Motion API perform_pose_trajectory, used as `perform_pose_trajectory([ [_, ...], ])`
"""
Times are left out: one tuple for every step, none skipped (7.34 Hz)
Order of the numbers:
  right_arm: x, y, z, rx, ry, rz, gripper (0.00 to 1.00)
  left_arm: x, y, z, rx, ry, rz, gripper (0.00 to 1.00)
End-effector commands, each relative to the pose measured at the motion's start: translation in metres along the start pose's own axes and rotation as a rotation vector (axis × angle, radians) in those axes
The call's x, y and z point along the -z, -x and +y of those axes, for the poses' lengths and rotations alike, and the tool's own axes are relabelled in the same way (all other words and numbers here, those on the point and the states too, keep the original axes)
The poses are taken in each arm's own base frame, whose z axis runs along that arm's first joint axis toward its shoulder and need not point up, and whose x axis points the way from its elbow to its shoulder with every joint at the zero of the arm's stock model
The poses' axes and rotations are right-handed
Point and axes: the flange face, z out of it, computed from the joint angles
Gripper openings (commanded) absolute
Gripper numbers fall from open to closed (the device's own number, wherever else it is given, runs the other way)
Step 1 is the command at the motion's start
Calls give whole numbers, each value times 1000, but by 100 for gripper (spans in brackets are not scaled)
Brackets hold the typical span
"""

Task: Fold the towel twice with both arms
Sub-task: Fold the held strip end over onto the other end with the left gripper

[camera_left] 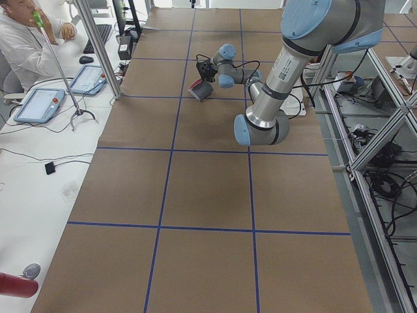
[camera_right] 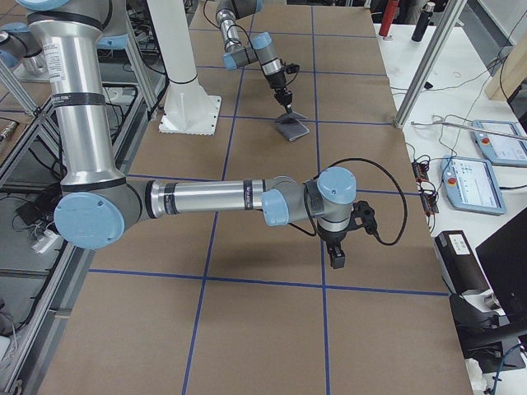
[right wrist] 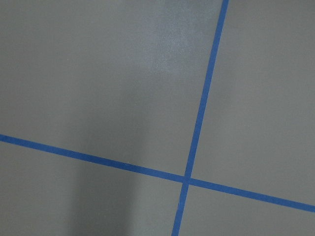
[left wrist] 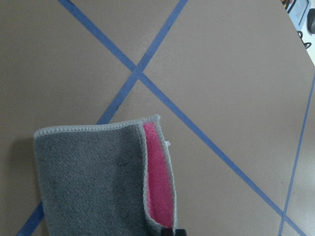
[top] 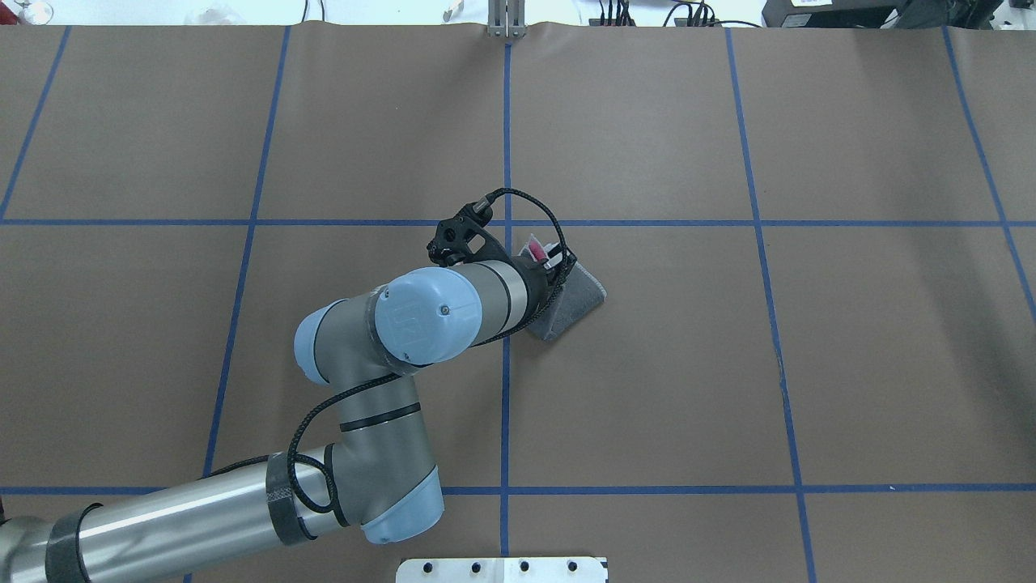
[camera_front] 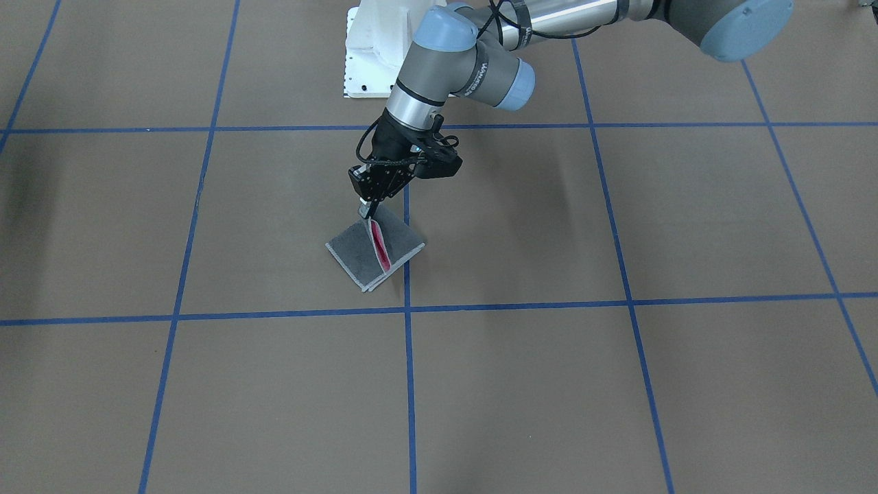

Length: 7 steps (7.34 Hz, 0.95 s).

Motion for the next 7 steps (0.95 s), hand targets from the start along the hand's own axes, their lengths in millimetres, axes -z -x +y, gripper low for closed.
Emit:
perform_pose_trajectory([
  [0, 0, 0, 1, -1, 0, 100, -9, -7, 0, -1, -15, -20, 0],
  [0, 0, 0, 1, -1, 2, 100, -19, -14, -1, -1, -28, -37, 0],
  [0, 0, 0, 0, 1, 2, 100, -27, -18, 0, -2, -34, -46, 0],
  [0, 0, 0, -1, 1, 2, 100, -31, -23, 1, -2, -36, -47, 0],
  [0, 0, 0, 1, -1, 2, 100, -36, -28, 3, -2, -38, -52, 0],
  [0, 0, 0, 1, -1, 2, 100, -42, -35, 7, -2, -40, -57, 0],
  [0, 0, 0, 1, -1, 2, 100, -47, -35, 8, -3, -43, -64, 0],
])
